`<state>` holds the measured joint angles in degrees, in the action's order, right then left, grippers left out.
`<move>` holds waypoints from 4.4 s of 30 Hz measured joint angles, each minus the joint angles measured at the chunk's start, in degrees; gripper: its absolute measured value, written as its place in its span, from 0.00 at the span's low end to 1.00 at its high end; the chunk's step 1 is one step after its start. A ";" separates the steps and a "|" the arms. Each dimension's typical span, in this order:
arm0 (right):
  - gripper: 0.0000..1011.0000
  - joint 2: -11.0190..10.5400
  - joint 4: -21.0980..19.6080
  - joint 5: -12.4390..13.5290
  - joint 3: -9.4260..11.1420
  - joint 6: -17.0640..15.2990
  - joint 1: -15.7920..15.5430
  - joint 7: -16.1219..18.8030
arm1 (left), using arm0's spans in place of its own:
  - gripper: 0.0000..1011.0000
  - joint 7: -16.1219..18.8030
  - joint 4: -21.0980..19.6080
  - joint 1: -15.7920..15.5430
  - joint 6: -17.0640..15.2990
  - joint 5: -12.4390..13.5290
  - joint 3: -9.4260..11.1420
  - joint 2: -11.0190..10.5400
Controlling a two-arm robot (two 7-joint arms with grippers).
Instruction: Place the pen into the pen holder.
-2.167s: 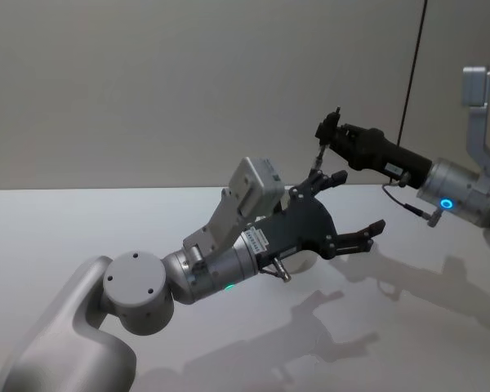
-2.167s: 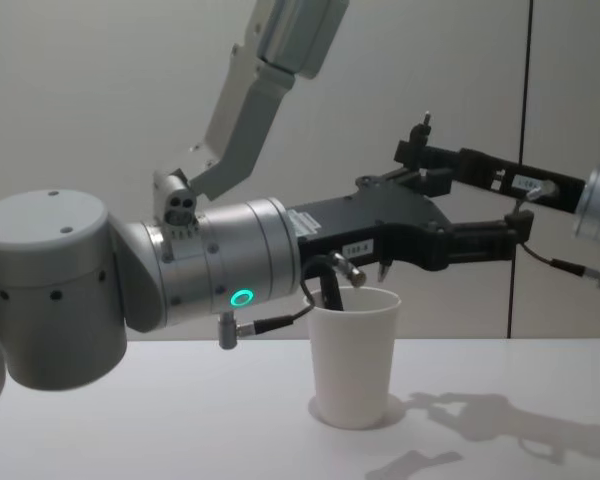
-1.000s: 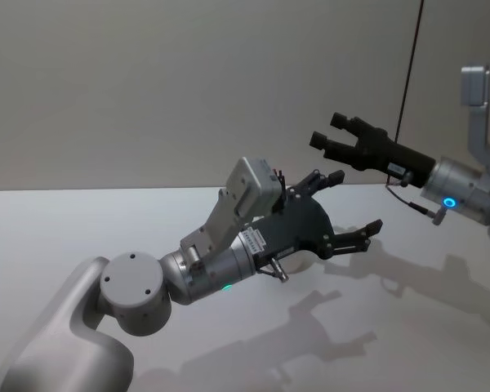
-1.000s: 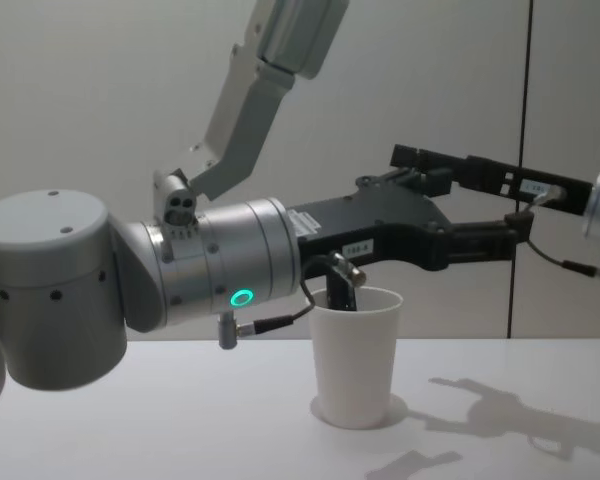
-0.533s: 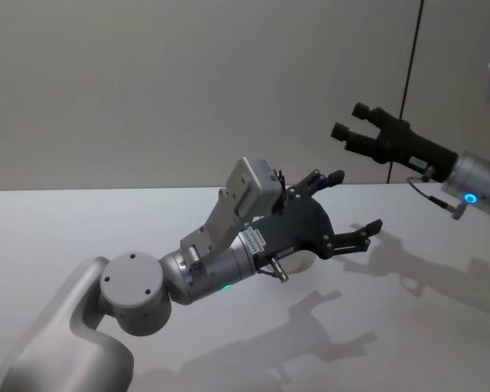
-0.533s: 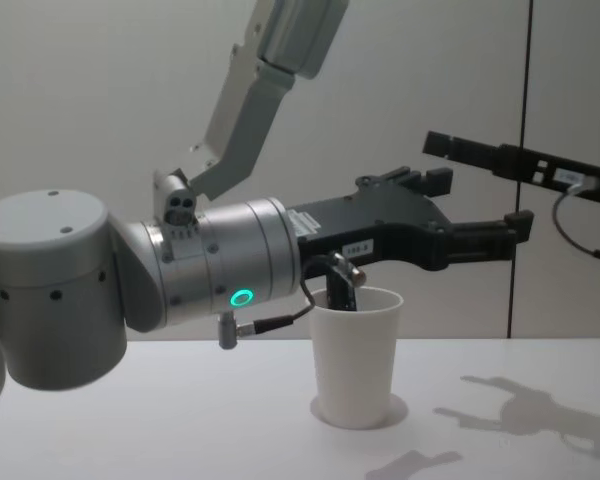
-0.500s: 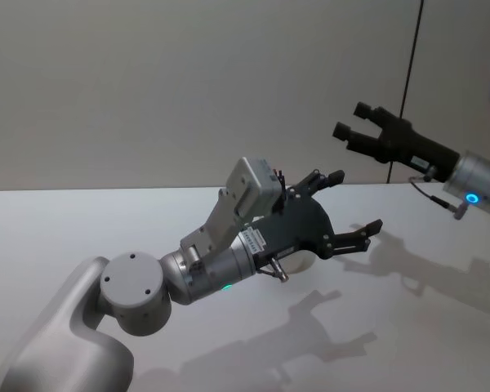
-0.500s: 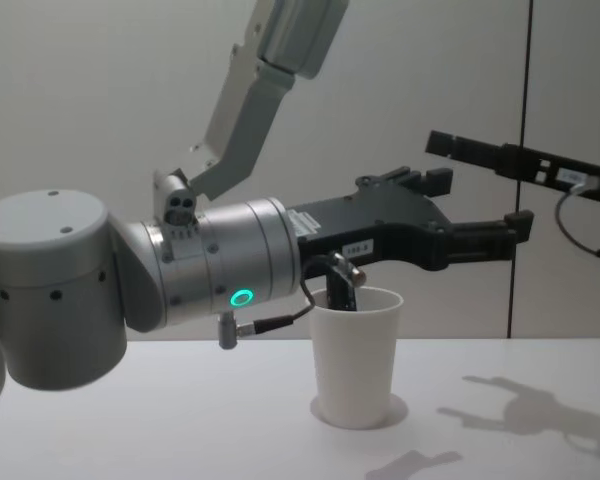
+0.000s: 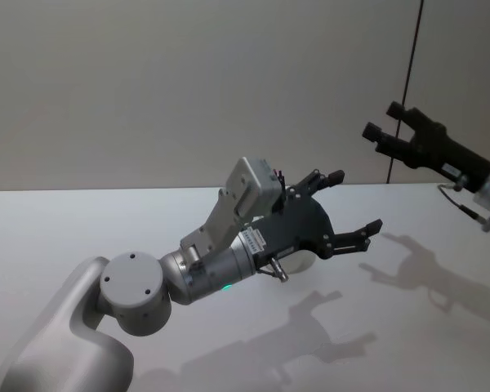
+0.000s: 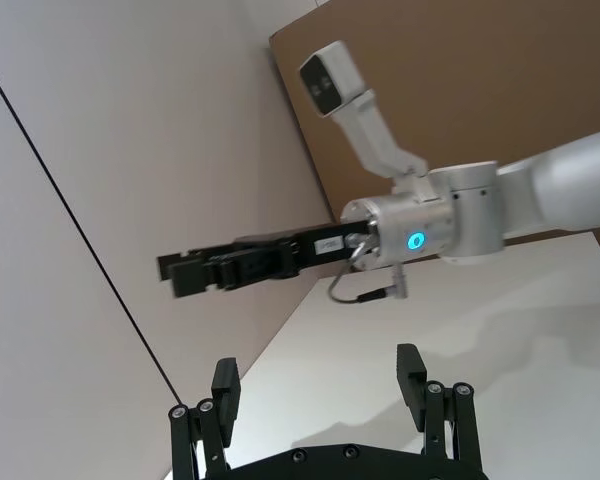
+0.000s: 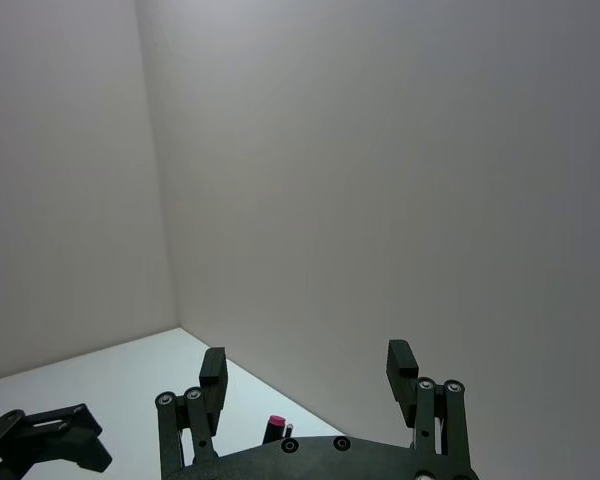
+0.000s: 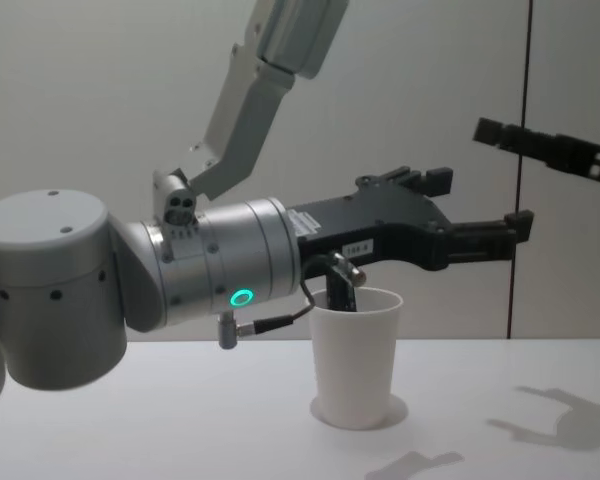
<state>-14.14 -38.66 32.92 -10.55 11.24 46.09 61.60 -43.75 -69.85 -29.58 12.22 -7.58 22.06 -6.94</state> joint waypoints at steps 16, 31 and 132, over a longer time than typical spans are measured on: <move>0.99 -5.41 -25.64 1.67 3.14 -5.94 -17.07 -12.11 | 0.99 0.00 0.00 0.00 0.00 0.00 0.00 0.00; 0.99 -9.11 -38.00 1.89 5.41 -8.68 -27.47 -21.24 | 0.99 0.00 0.00 0.00 0.00 0.00 0.00 0.00; 0.99 -5.19 -62.56 -16.46 -2.38 -13.18 -46.93 -57.77 | 0.99 43.13 -23.36 15.99 -13.01 -3.94 3.96 -14.95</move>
<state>-19.33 -101.22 16.46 -12.94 -1.94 -0.84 3.83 -0.62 -93.21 -13.59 -0.80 -11.53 26.02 -21.89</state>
